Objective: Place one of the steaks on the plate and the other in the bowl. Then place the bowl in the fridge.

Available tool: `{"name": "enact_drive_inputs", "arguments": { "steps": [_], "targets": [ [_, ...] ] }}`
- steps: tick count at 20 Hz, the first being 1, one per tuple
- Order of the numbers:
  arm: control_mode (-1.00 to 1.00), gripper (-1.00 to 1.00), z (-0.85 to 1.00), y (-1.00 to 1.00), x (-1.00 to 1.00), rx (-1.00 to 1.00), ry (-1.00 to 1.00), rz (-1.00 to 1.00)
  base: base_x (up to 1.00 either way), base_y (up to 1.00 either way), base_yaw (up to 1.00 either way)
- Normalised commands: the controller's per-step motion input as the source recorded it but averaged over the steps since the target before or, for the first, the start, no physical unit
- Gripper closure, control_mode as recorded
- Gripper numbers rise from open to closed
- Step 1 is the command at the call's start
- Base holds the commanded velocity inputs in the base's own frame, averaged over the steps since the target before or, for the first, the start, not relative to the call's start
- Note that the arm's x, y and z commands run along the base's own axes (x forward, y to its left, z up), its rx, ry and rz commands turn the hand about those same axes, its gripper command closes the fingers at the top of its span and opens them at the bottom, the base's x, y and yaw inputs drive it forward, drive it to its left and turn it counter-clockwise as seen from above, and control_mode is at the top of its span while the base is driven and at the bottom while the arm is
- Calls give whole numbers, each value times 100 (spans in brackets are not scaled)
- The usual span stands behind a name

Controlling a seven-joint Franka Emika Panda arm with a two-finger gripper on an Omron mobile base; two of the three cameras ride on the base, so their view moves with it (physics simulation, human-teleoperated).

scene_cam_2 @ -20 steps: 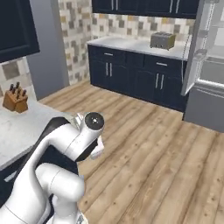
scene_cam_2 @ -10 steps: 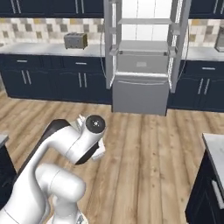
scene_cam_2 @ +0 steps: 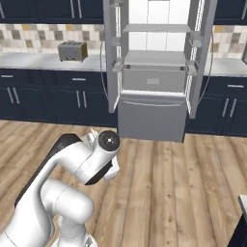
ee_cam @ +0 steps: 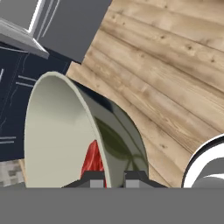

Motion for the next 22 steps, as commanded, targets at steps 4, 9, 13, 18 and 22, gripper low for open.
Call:
{"name": "enact_drive_inputs", "arguments": {
  "steps": [4,9,13,18,22],
  "targets": [
    [100,100,0,0,0,0,0,0,100,-3,-8],
    [100,100,0,0,0,0,0,0,100,-8,-1],
    [100,100,0,0,0,0,0,0,100,-55,-8],
    [100,100,0,0,0,0,0,0,100,-28,-4],
    [100,100,0,0,0,0,0,0,98,-54,4]
  ]
}}
